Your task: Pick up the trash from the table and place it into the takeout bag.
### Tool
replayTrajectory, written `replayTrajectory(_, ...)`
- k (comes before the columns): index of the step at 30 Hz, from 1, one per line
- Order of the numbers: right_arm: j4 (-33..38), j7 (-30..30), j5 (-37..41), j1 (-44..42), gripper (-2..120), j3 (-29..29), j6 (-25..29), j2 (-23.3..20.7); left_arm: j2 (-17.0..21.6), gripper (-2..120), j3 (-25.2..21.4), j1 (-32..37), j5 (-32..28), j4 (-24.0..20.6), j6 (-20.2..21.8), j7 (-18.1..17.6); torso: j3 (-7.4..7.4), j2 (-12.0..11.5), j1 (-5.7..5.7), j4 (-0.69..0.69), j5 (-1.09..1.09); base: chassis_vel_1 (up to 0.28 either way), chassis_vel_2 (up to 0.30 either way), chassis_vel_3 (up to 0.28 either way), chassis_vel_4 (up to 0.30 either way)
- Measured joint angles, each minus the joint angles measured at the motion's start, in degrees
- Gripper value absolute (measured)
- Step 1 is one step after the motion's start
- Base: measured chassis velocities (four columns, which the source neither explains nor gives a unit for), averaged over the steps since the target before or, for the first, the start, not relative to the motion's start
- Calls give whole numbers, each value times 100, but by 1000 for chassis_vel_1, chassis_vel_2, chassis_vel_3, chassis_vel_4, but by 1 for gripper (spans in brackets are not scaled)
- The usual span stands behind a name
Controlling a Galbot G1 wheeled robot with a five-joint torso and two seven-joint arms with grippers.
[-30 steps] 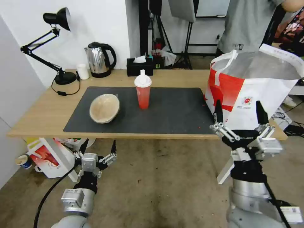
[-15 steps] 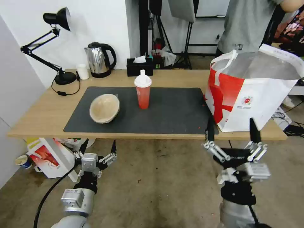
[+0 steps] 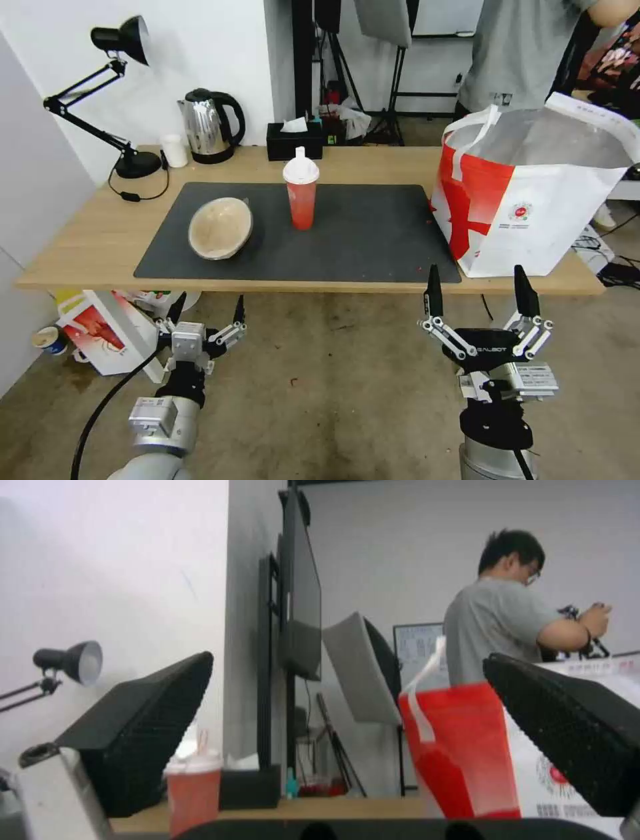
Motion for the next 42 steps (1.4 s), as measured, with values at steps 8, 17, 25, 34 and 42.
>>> replayTrajectory(8, -28, 0, 0, -9, 100, 22, 70, -6, 0, 100, 0, 0, 0, 0, 0, 0, 0, 0, 0, 0, 0, 0, 0, 0, 0)
replayTrajectory(17, 19, -333, 210, 60, 100, -45, 0, -83, 0, 100, 0, 0, 0, 0, 0, 0, 0, 0, 0, -1, 0, 0, 0, 0, 0)
replayTrajectory(25, 263, -1214, 1757, 988, 100, -147, -1120, -842, 0, 100, 0, 0, 0, 0, 0, 0, 1, 0, 0, 0, 1, 0, 0, 0, 0)
replayTrajectory(34, -31, -1426, 4196, 2843, 100, -205, -2438, -2472, 0, 100, 0, 0, 0, 0, 0, 0, 1, 0, 1, 1, 1, 0, 0, 0, 0)
replayTrajectory(42, -446, -1369, 5141, 4351, 100, -805, -2814, -2874, 1, 100, 0, 0, 0, 0, 0, 0, 1, 0, 1, 0, 1, 0, 0, 0, 0)
